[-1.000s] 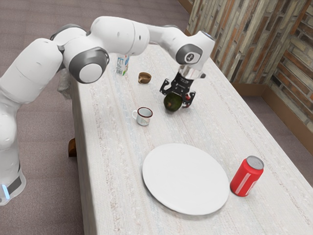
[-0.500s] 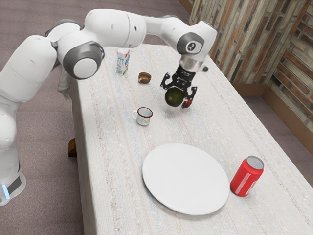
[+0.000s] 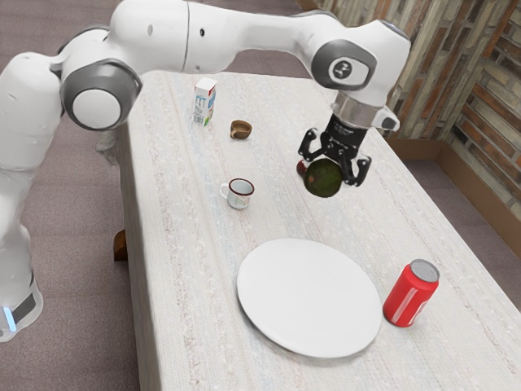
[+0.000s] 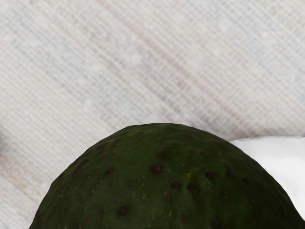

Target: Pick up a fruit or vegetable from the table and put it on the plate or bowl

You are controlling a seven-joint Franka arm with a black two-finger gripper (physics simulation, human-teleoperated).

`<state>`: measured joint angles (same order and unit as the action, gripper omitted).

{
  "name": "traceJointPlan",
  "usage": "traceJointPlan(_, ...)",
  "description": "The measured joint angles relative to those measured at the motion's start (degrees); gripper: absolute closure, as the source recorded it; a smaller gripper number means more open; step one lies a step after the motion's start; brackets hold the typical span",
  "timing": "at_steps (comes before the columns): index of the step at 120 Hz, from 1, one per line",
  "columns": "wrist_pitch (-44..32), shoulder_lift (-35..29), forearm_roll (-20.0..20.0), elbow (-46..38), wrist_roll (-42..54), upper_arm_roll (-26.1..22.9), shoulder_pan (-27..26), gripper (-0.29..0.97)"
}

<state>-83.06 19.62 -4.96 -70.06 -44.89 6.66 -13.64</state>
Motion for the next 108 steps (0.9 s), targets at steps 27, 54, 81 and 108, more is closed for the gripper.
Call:
traceJointPlan(27, -0.6, 2.8, 0.0, 0.7, -1.6, -0.2, -11.4, 0.32)
traceJointPlan(54, -2.1, 3.8, -0.3, 0.8, -3.2, -0.6, -13.1, 0.12)
traceJointPlan(81, -2.9, 3.8, -0.7, 0.8, -4.3, -0.6, -13.2, 0.03)
traceJointPlan(108, -3.1, 3.1, -1.7, 0.7, -5.2, -0.2, -12.9, 0.00)
